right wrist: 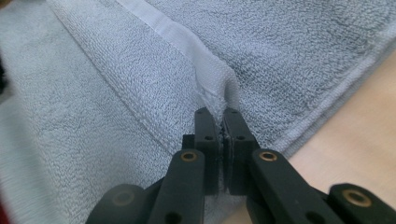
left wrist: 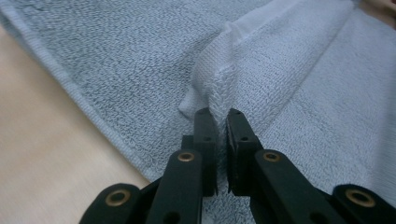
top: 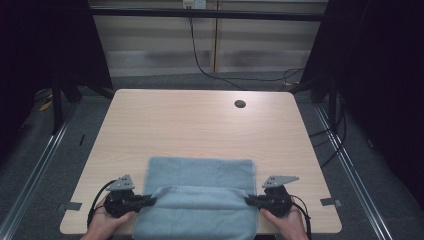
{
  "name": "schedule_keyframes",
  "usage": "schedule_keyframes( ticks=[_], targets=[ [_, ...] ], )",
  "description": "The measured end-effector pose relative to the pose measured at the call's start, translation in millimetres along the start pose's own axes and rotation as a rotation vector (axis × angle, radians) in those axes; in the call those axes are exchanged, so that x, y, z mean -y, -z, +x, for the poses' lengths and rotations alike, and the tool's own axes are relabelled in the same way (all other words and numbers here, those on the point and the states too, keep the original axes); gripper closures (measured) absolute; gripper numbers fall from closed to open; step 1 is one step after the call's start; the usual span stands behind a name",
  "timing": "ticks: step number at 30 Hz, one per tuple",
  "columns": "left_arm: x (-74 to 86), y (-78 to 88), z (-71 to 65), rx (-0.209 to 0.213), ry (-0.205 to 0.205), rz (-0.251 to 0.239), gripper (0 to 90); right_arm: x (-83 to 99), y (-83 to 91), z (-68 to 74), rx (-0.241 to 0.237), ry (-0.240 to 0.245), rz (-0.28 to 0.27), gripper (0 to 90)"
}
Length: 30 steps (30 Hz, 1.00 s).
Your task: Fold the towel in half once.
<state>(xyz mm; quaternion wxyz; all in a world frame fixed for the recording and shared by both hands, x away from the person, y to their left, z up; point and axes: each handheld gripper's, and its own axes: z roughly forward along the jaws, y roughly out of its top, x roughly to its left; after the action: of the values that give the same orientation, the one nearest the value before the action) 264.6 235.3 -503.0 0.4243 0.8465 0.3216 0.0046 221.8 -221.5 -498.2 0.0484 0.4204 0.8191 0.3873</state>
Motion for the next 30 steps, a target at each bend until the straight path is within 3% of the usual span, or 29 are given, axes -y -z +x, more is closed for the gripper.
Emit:
schedule_keyframes(
  ticks=[2,11,19,24,25,28,30],
  targets=[
    [-11.0,-8.1,9.3,-0.042,0.005,-0.007,84.6,-9.6,-5.3,-11.2,0.015,0.001,0.002,87.2],
    [-57.7,-42.3,62.2,-0.146,0.044,-0.035,84.6,-54.9,-34.2,-59.9,0.077,-0.036,-0.012,87.2],
    [-74.9,-57.0,84.3,-0.177,0.087,-0.063,84.6,-87.4,-57.6,-100.3,0.123,-0.101,-0.049,87.2],
    [-81.3,-61.8,96.8,-0.183,0.100,-0.080,84.6,-99.7,-68.3,-113.8,0.137,-0.110,-0.073,87.2],
    [-84.6,-63.3,99.3,-0.196,0.084,-0.075,84.6,-101.8,-69.8,-115.3,0.141,-0.121,-0.072,87.2],
    [-92.4,-69.2,108.1,-0.214,0.107,-0.081,84.6,-107.3,-76.1,-118.8,0.171,-0.109,-0.095,87.2],
    [-95.6,-71.9,111.9,-0.222,0.116,-0.087,84.6,-109.9,-79.3,-121.0,0.182,-0.137,-0.106,87.2]
  ],
)
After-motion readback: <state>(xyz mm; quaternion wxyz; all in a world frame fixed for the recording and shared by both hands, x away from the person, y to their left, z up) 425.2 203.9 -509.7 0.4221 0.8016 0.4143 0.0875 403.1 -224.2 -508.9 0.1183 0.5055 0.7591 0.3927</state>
